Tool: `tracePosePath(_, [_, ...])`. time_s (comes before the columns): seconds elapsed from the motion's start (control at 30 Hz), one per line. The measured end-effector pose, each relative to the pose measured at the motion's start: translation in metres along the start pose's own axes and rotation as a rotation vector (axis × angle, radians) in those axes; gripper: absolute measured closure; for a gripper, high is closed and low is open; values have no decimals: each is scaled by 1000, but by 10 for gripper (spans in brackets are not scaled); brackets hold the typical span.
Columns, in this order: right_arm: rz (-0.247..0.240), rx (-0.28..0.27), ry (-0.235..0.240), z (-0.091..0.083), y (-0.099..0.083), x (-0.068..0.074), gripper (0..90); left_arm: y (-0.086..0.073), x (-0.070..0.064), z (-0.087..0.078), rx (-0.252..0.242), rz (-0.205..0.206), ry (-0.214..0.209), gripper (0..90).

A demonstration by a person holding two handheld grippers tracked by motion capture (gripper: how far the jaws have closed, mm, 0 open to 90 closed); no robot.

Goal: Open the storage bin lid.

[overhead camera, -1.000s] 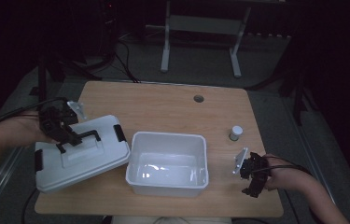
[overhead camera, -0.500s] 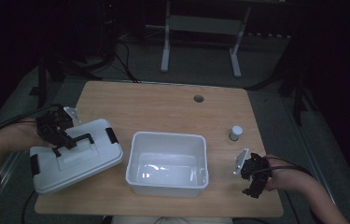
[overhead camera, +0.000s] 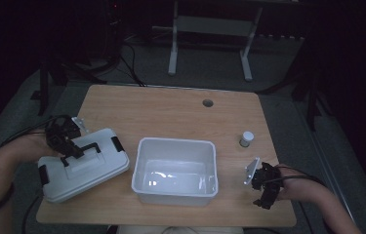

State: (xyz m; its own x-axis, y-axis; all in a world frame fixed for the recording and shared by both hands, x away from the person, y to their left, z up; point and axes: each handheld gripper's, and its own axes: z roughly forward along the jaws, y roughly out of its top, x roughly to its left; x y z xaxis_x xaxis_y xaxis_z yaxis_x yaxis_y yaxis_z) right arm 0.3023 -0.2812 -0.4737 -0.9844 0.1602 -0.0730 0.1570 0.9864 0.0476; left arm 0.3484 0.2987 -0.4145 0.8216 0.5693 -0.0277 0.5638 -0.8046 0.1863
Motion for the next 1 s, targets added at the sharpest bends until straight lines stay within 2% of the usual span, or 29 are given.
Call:
tracePosePath(0.13, [0,-2,-1,2,-1,-1,109,1,3,10,-4,-4,-11,838])
tracePosePath(0.33, [-5,-1,6,7,1,0,108,6,7,25,14,3,4,837])
tracePosePath(0.57, [-4,-8,9,9,1,1,108,7,11,39,9,-6,-6,837])
tracePosePath(0.73, [-2,-10,7,9,1,0,109,8,11,50,30,-4,-22,837])
tracePosePath(1.0, [-2,-10,10,10,1,-1,108,11,12,65,17,-10,-68,836])
